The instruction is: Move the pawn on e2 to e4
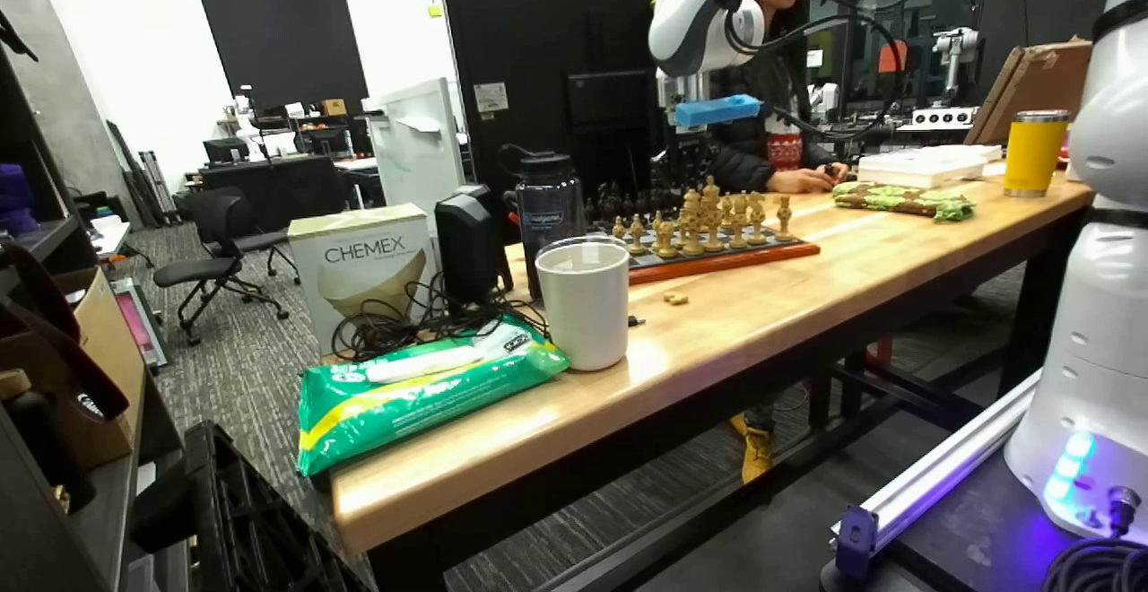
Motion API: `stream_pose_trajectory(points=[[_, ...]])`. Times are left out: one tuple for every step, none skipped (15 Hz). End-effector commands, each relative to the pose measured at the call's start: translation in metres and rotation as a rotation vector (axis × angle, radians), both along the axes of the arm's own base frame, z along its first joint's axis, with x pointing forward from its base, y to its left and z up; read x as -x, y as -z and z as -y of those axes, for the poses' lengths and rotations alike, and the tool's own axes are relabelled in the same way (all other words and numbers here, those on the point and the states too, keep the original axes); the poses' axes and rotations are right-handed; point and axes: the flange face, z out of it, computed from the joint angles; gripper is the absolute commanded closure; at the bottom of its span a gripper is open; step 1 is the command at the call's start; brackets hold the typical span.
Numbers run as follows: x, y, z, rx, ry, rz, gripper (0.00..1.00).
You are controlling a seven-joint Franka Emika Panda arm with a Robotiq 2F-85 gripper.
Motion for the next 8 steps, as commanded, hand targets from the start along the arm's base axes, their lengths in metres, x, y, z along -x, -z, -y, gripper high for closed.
stream_pose_trajectory(points=[[-0.0111,0.0083,0.0016,-0.008,-0.008,-0.027,0.94],[-0.0131,0.0105,0.0014,-0.008,-0.007,-0.030,0.94],[-0.0149,0.0125,0.0015,-0.009,-0.008,-0.032,0.94],[-0.0164,0.0139,0.0013,-0.010,-0.009,-0.033,0.94],[-0.0177,0.0154,0.0011,-0.010,-0.009,-0.035,0.94],[-0.0187,0.0164,0.0009,-0.011,-0.010,-0.036,0.94],[-0.0193,0.0166,0.0006,-0.012,-0.010,-0.037,0.51],[-0.0197,0.0168,0.0007,-0.010,-0.010,-0.037,0.50]])
